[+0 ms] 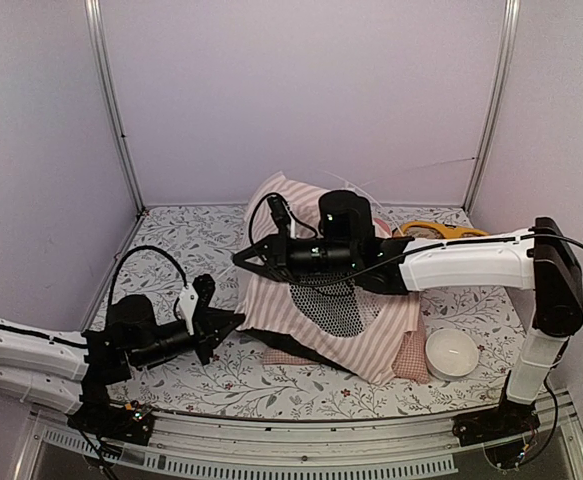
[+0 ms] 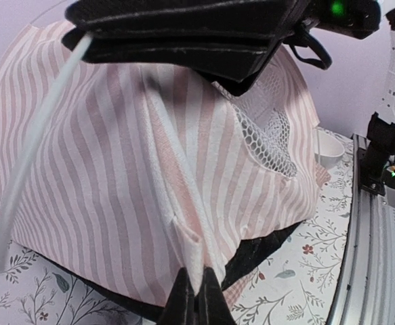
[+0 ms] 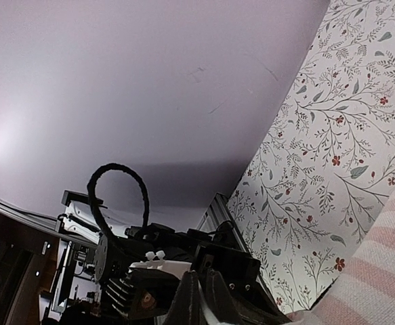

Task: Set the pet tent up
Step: Insert the tent pole into the pole socket of the pet tent.

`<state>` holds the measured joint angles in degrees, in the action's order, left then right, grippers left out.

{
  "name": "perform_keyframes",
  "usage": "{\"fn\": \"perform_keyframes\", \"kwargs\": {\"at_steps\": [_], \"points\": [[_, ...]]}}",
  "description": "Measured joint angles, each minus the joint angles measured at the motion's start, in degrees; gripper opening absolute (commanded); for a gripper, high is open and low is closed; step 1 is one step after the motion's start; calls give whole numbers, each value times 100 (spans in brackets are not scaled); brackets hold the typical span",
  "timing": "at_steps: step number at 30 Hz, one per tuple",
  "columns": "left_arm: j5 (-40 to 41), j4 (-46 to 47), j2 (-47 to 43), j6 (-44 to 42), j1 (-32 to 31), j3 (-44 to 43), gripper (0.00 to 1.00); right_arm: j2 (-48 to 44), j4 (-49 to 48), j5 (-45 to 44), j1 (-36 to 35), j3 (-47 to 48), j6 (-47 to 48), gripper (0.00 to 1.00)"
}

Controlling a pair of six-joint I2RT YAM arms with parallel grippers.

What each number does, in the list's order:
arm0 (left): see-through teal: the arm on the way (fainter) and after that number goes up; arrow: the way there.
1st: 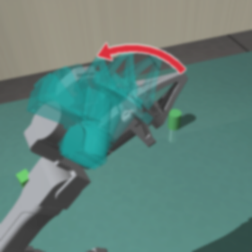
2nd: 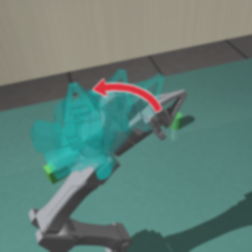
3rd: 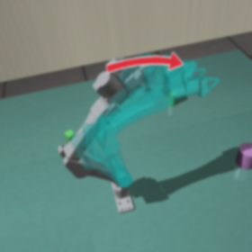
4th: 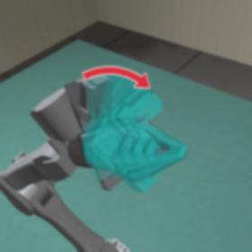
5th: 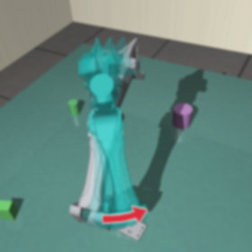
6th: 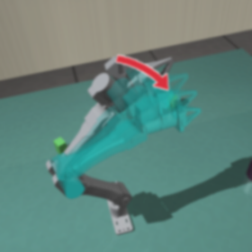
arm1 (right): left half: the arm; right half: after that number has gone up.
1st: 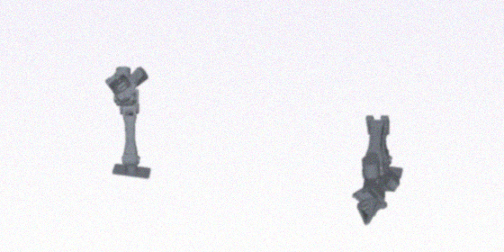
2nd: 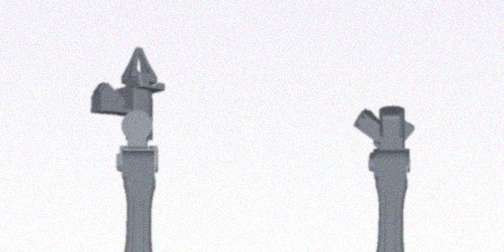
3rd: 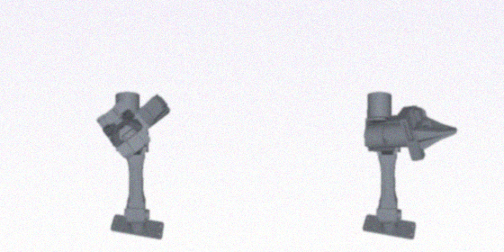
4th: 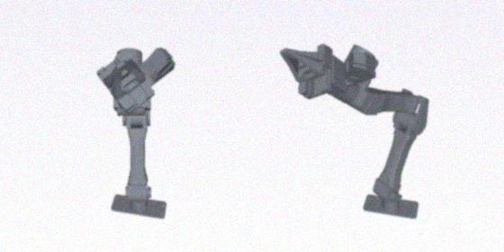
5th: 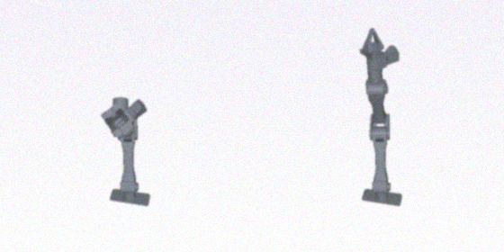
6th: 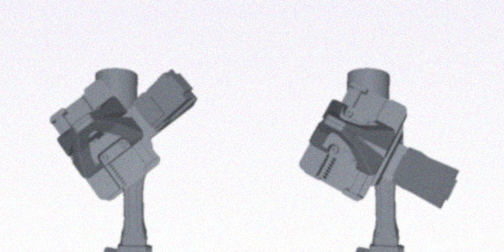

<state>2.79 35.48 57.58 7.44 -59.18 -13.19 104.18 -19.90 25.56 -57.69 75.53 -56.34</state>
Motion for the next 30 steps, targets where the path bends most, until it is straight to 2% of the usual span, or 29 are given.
{"fn": "perform_keyframes", "kwargs": {"at_steps": [16,30], "points": [[125,195,-326,140,37,256,0,-688,142,107,175,-796,90,0],[151,105,-562,133,37,284,0,-739,415,-20,195,-846,608,0]]}}
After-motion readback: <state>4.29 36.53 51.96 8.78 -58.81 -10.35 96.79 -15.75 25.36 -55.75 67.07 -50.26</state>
